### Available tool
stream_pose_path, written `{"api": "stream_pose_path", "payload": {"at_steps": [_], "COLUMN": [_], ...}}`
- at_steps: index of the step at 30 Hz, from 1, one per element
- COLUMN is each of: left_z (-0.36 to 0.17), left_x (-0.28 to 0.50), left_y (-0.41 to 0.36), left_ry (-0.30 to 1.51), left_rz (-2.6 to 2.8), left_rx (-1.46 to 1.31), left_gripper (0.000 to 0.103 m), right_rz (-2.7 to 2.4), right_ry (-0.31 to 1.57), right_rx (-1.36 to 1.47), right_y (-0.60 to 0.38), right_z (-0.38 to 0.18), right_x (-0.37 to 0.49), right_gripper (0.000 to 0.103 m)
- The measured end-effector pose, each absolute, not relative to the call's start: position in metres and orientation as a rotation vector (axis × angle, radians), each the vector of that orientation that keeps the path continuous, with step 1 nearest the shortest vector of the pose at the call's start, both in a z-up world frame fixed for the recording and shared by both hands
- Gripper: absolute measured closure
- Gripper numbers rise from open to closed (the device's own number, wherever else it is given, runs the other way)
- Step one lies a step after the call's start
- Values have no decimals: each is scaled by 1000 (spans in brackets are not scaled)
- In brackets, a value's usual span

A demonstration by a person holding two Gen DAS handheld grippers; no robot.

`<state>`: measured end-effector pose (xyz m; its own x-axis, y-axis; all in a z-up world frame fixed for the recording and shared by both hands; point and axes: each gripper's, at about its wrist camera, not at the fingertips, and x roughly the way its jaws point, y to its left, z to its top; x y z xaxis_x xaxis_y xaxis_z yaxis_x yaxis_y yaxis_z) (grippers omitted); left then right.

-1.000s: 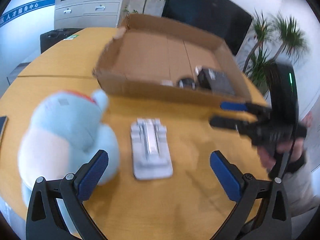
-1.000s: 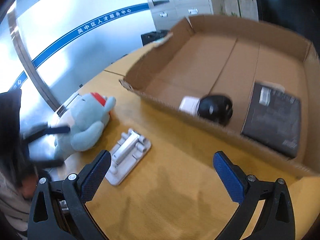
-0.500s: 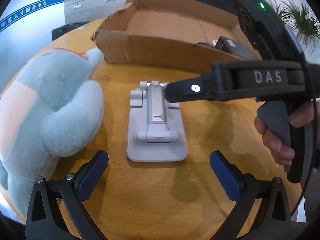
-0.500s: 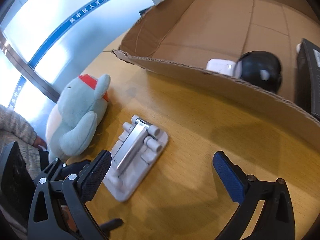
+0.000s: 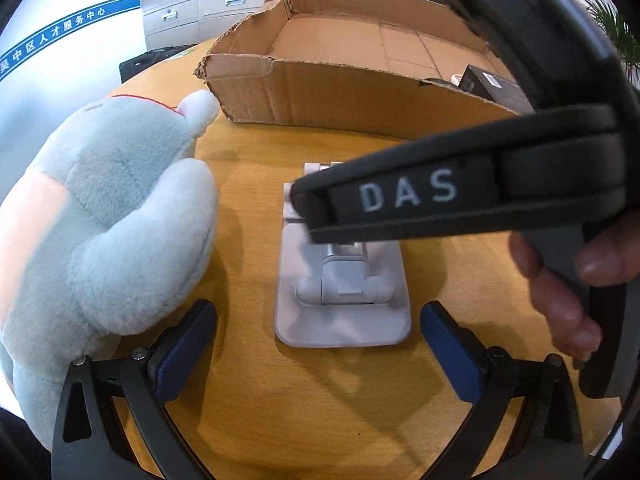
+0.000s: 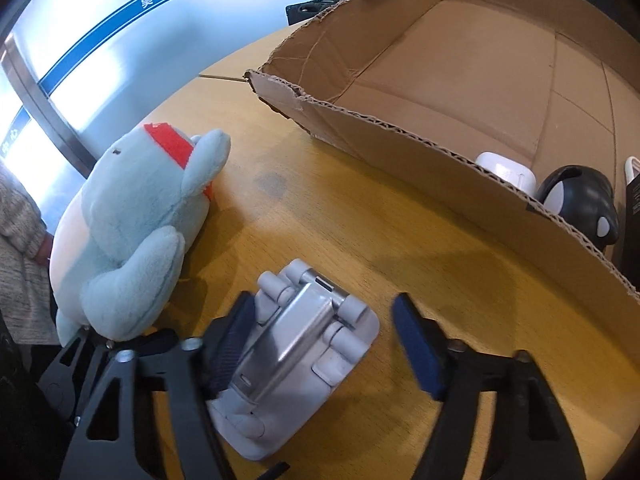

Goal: Organize objects
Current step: 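Close the right gripper on the sides of the white phone stand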

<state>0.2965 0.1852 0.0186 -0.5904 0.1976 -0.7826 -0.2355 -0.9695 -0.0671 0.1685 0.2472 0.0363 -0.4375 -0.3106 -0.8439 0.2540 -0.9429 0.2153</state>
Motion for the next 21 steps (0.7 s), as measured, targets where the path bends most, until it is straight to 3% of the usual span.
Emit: {"api": "stream_pose_path", "payload": {"at_steps": [14,16,18,20,21], "left_z": [16,17,20,22,22], "left_x": [306,309,314,320,322], "left_y": [199,201,205,209,209], "left_ry": [170,190,207,234,254], "left_rz": [2529,2516,2489,2463,2469], "left_rx": [-1246,-1221,-1195,-1165,-1155], "left_gripper": [3,10,26,36,36], "right_rz": [-2437,-2430,-2422,-2416,-2412], "right_ry": [-218,-216,-211,-207,-196], "right_rx": [1456,1461,1460,1451,1446], "right_y": [270,271,274,271,271], "right_z": [36,36,35,35,35], "right_x": [191,197,202,201,202], "right_gripper": [50,50,50,49,49]}}
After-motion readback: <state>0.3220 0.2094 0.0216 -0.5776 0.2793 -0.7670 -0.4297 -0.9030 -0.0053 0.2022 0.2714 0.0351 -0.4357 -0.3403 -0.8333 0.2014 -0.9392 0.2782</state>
